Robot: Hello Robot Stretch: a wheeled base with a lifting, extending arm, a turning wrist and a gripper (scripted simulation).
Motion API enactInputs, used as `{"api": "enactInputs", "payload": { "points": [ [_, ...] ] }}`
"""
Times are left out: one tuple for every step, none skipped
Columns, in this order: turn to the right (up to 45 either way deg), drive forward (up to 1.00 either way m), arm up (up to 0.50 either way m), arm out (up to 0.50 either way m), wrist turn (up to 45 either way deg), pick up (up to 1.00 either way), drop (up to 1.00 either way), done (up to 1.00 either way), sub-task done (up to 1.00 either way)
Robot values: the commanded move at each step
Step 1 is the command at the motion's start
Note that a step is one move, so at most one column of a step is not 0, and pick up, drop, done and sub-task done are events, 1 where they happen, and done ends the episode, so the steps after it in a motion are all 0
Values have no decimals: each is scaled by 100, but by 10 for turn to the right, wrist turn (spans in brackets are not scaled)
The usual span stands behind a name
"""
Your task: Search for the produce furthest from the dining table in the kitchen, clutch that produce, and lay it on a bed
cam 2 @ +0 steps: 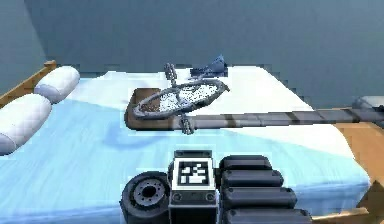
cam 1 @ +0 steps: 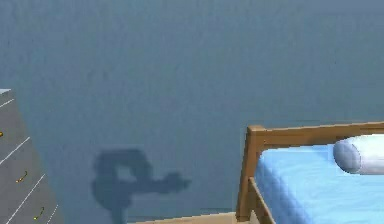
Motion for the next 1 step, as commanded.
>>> {"api": "enactInputs", "payload": {
  "points": [
    [450, 0, 0, 0, 0, 0, 0, 0, 0]
  ]
}}
